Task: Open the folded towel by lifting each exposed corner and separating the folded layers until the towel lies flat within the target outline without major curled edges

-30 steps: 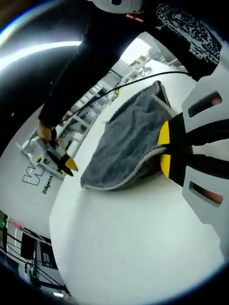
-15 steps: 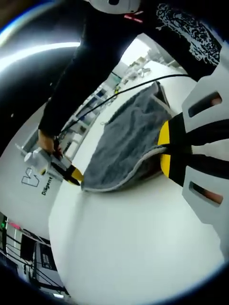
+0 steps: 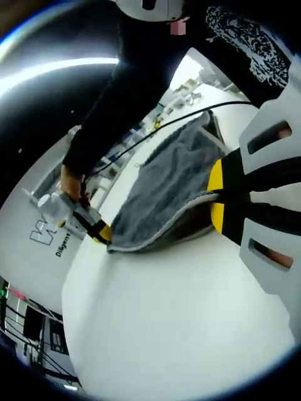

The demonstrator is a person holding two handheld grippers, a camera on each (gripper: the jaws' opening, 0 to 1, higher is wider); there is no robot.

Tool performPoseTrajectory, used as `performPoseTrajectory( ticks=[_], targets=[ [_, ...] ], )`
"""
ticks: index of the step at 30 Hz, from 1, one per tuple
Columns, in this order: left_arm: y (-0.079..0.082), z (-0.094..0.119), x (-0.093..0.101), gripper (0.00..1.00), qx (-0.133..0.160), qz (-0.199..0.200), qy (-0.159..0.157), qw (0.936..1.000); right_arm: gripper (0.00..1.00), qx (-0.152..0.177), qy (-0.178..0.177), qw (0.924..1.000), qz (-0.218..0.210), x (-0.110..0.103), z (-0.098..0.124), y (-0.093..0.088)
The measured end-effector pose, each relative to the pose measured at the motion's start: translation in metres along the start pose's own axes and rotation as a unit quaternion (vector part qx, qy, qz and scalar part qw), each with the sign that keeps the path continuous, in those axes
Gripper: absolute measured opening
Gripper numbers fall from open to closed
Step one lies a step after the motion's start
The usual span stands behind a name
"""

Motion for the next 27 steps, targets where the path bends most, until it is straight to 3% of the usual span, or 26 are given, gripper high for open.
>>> performPoseTrajectory(
  ticks=[6,12,14,17,20,27],
  targets=[
    [0.0,0.0,0.0,0.01,0.002,0.0,0.0,1.0,0.08,-0.017,-0.025,0.9994,0.02,-0.003,0.0,0.001],
    [0.003,0.003,0.002,0.01,0.004,-0.001,0.0,1.0,0.07,0.058,-0.012,0.9981,-0.016,0.006,0.008,0.0],
    [0.005,0.003,0.003,0.01,0.01,-0.001,-0.001,0.9999,0.08,0.069,-0.001,0.9976,-0.005,0.006,0.011,-0.003],
    [0.008,0.004,0.005,0.0,0.017,0.001,-0.006,0.9998,0.09,0.092,0.007,0.9954,-0.026,0.008,0.018,-0.002],
    [0.01,0.004,0.007,0.0,0.022,-0.003,-0.007,0.9997,0.09,0.111,0.008,0.993,-0.038,0.011,0.029,0.001],
    [0.016,0.008,0.015,0.0,0.032,-0.009,-0.012,0.9994,0.04,0.117,-0.004,0.9924,-0.036,0.008,0.038,0.0]
  ],
)
Point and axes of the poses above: the point that each gripper's makers call its tool centre point, and the gripper's own axes: z roughly backward along the fingers, x roughly to its right, y roughly out of its top, the point moved 4 cm from there along z, roughly backward along the fingers, and after that the axes turned 10 degrees about y, right-handed, at the moved point
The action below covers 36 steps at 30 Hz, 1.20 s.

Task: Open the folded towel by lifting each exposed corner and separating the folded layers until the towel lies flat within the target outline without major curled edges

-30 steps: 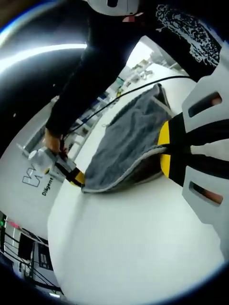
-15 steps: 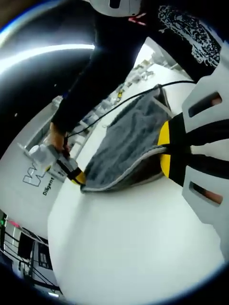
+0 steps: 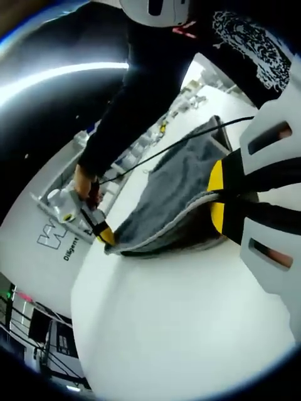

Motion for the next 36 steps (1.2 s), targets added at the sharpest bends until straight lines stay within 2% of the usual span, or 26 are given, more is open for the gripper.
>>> performPoseTrajectory(
  ticks=[5,7,11,17,23,29,36],
  targets=[
    [0.001,0.001,0.009,0.0,0.01,-0.018,-0.003,0.9998,0.02,0.004,-0.013,0.9999,0.003,-0.003,0.008,0.003],
    [0.004,0.002,0.007,0.0,0.012,-0.022,-0.006,0.9997,0.02,0.004,-0.021,0.9998,0.004,-0.005,0.011,0.004],
    [0.003,0.001,0.017,0.0,0.01,-0.031,-0.012,0.9994,0.02,0.01,-0.036,0.9993,0.008,-0.009,0.018,0.006],
    [0.012,0.002,0.029,0.0,0.015,-0.035,-0.023,0.999,0.01,0.016,-0.061,0.998,0.006,-0.014,0.026,0.001],
    [0.021,0.002,0.045,0.0,0.021,-0.044,-0.047,0.9977,0.01,0.036,-0.085,0.9957,0.003,-0.018,0.042,0.001],
    [0.021,-0.001,0.062,0.0,0.019,-0.053,-0.066,0.9962,0.01,0.064,-0.115,0.9912,0.013,-0.024,0.053,0.003],
    [0.029,-0.005,0.077,0.0,0.022,-0.07,-0.079,0.9942,0.01,0.081,-0.14,0.9869,0.001,-0.028,0.065,-0.009]
  ],
)
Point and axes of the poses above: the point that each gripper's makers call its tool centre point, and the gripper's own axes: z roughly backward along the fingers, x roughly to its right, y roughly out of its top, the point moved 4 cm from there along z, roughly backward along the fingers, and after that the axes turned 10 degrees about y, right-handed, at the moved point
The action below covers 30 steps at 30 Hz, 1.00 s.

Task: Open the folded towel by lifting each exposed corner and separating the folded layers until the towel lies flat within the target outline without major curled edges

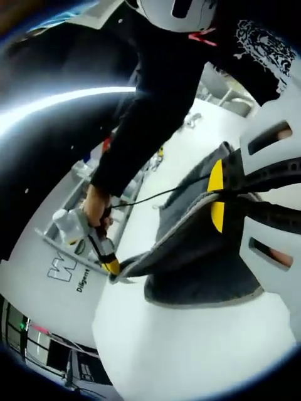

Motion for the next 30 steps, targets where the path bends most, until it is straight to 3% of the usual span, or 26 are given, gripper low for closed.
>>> performPoseTrajectory(
  ticks=[6,13,24,30],
  targets=[
    [0.017,-0.005,0.023,0.0,0.013,-0.009,-0.025,0.9996,0.01,0.018,-0.022,0.9995,-0.011,0.001,0.025,-0.004],
    [0.021,-0.015,0.046,0.0,0.014,-0.031,-0.043,0.9985,0.01,0.019,-0.041,0.9989,-0.011,-0.002,0.045,-0.012],
    [0.032,-0.037,0.096,0.0,0.014,-0.083,-0.093,0.9921,0.01,0.02,-0.078,0.9964,-0.027,-0.006,0.094,-0.039],
    [0.032,-0.047,0.111,0.0,0.02,-0.093,-0.109,0.9894,0.01,0.013,-0.1,0.9939,-0.043,-0.006,0.119,-0.065]
  ],
)
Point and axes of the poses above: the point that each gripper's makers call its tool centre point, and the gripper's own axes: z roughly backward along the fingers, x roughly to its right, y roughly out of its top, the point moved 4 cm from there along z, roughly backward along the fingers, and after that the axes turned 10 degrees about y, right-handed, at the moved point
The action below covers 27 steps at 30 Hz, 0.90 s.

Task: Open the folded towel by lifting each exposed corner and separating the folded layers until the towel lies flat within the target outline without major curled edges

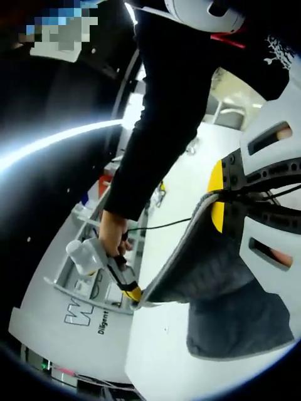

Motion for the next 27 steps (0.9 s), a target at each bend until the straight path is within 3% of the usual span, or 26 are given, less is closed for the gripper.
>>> performPoseTrajectory(
  ticks=[17,27],
  targets=[
    [0.005,0.004,0.002,0.0,0.007,-0.022,-0.033,0.9992,0.01,0.005,-0.028,0.9994,-0.02,0.005,0.04,-0.035],
    [0.0,0.007,0.004,0.0,0.003,-0.035,-0.059,0.9976,0.01,0.008,-0.044,0.9982,-0.039,0.007,0.065,-0.066]
  ],
)
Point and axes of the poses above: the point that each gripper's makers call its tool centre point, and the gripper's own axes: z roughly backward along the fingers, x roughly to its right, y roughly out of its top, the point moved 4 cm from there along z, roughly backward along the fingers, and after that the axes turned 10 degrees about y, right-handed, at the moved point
